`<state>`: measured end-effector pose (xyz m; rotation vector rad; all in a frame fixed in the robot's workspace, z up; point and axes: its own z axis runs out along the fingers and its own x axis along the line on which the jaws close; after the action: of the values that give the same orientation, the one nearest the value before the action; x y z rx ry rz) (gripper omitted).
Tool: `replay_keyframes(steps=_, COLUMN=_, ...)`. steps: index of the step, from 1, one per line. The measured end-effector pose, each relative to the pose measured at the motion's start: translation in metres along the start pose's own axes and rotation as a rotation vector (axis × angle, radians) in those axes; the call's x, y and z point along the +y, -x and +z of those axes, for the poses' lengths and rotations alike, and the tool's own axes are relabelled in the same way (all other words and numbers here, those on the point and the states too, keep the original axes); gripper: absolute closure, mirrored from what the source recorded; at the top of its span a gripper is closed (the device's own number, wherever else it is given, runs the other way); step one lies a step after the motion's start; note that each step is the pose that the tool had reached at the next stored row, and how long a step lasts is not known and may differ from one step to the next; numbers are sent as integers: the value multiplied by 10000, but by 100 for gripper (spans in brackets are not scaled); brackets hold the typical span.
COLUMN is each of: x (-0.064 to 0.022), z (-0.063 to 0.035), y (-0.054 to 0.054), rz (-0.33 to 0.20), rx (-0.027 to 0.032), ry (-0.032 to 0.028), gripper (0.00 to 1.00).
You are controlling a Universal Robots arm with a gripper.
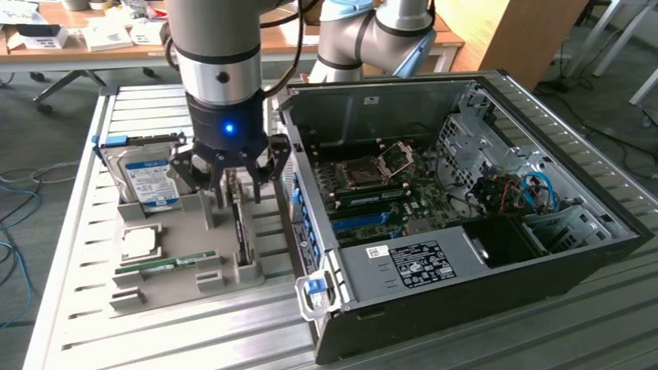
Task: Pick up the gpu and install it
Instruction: 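Pick up the gpu and move the gpu toward the slot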
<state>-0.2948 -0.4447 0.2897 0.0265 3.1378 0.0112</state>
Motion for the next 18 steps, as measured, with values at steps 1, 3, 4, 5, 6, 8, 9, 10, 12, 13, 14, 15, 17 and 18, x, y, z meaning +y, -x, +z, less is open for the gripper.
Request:
replay_keyframes(steps=1, x=0, z=18, y=0, rz=0, rx=1, ry=0, gripper=45)
replay_keyframes(steps=3, x=0, z=52, y=0, rz=0, rx=0, ry=0, gripper=45)
replay_keyframes(steps=4, x=0, z=69, y=0, rz=0, rx=0, ry=0, gripper=45)
replay_keyframes(steps=5, x=0, z=84, y=-1, rz=0, rx=1, ry=0, gripper=45)
replay_keyframes(steps=6, x=-1, z=97, y=-1, rz=1, rx=1, ry=0, gripper=45)
replay_keyframes(steps=8, x=-1, z=106, y=-1, rz=0, rx=2, ry=-2, gripper=45)
replay_keyframes(steps=9, x=-1, z=108, y=-3, rz=2, rx=3, ry=-2, gripper=45)
replay_keyframes(steps=10, x=0, z=110, y=-8, rz=3, rx=0, ry=0, gripper=45)
replay_keyframes(steps=12, x=-1, z=119, y=-24, rz=0, rx=-1, ry=1, gripper=45)
replay_keyframes(steps=13, x=-1, z=128, y=-26, rz=-1, rx=-1, ry=1, gripper=45)
replay_keyframes(steps=14, x=-1, z=157, y=-29, rz=0, rx=1, ry=-1, gripper=45)
replay_keyframes(steps=15, x=-1, z=175, y=-31, rz=0, rx=1, ry=-1, gripper=45)
replay_keyframes(steps=17, x=-2, z=211, y=-31, rz=-1, rx=1, ry=0, gripper=45)
replay_keyframes(steps=18, x=-2, z=230, y=-32, rz=0, rx=0, ry=0, gripper=45)
